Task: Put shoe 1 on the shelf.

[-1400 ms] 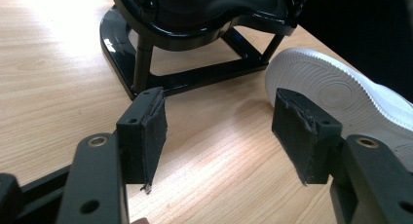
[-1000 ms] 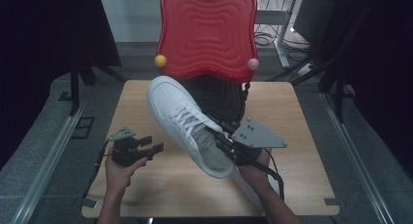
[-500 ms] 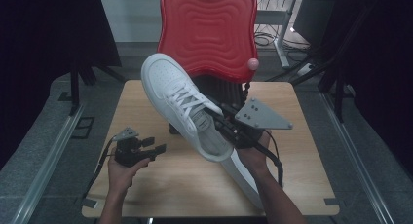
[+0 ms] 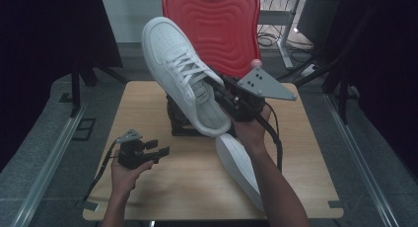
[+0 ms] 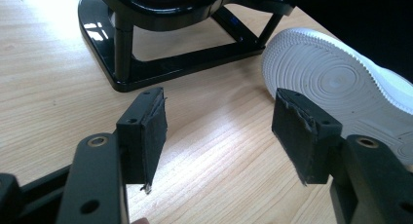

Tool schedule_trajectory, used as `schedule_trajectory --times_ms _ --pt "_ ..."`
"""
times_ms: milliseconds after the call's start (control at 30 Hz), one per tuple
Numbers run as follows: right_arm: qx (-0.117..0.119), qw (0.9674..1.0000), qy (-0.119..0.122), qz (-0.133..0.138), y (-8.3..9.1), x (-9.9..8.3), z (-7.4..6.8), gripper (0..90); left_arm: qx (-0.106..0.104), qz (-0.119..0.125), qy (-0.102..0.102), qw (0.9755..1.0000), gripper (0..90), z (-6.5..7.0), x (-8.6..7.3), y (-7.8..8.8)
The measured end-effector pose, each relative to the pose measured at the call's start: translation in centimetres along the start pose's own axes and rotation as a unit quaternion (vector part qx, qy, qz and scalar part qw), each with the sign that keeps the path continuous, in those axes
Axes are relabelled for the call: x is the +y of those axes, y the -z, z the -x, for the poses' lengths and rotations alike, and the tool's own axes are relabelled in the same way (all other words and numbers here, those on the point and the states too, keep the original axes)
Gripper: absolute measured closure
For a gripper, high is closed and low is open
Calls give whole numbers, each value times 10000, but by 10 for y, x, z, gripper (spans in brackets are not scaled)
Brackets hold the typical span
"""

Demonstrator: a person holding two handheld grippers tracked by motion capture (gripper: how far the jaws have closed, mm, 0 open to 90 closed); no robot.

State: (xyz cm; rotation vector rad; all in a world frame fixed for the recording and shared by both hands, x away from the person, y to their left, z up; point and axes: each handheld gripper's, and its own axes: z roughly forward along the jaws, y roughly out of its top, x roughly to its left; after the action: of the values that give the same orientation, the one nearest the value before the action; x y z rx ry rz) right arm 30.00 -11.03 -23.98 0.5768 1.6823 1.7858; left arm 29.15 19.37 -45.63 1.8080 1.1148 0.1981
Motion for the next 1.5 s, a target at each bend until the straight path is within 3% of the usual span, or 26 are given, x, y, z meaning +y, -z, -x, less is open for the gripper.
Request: schedule_trajectory --times_ms 433,867,1200,1500 --pt "-440 9986 -273 74 -33 13 30 851 -33 -6 -25 10000 377 1 -1 -2" --pt "-863 9952 -445 116 -81 32 52 850 -108 -80 -22 9999 377 2 -2 -8" --pt "-1377 9865 -870 197 -133 33 66 847 -156 -135 -31 9998 377 3 -3 -13" --pt "-1659 9807 -1028 138 -156 20 76 844 -149 -155 -58 9998 377 3 -4 -14"
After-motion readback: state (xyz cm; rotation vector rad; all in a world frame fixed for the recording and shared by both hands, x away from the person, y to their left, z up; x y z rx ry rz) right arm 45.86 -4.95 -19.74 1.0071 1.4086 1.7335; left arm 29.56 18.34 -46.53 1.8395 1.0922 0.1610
